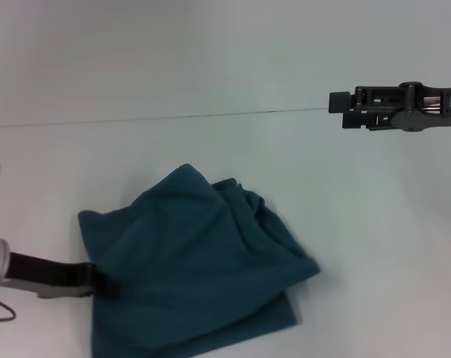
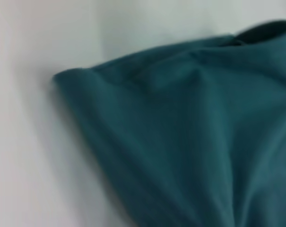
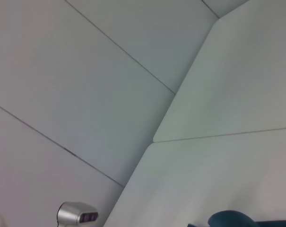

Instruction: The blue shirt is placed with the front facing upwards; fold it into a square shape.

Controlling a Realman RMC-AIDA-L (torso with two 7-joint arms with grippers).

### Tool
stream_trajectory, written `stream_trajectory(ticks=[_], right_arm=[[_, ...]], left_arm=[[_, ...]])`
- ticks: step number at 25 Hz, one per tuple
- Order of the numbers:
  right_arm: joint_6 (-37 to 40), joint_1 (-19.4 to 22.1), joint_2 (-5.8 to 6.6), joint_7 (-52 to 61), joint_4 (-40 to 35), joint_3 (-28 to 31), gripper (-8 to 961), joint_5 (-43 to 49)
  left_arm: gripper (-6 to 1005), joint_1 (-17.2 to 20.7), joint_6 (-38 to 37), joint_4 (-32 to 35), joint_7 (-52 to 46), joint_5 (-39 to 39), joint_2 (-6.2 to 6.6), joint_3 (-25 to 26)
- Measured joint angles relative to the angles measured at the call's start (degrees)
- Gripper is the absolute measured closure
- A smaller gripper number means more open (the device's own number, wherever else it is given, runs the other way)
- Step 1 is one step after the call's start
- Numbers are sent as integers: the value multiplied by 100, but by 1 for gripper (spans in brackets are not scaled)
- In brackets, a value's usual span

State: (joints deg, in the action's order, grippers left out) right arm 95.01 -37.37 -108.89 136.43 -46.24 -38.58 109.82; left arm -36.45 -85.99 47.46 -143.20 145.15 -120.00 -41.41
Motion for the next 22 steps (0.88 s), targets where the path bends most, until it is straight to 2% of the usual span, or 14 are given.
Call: stream_trajectory(ticks=[12,17,22], right_arm=[[-7,-11,0,-17,16,0,10,5],[-26,-35,0,-32,73,0,10,5],[-53,-53,0,-37,109,-22,10,11]], left_arm=[[864,-105,505,50,-199,105,44,105],[848,-108,301,78,-168,103,100,217],[809,-2,-69,510,-213,85,90,441]])
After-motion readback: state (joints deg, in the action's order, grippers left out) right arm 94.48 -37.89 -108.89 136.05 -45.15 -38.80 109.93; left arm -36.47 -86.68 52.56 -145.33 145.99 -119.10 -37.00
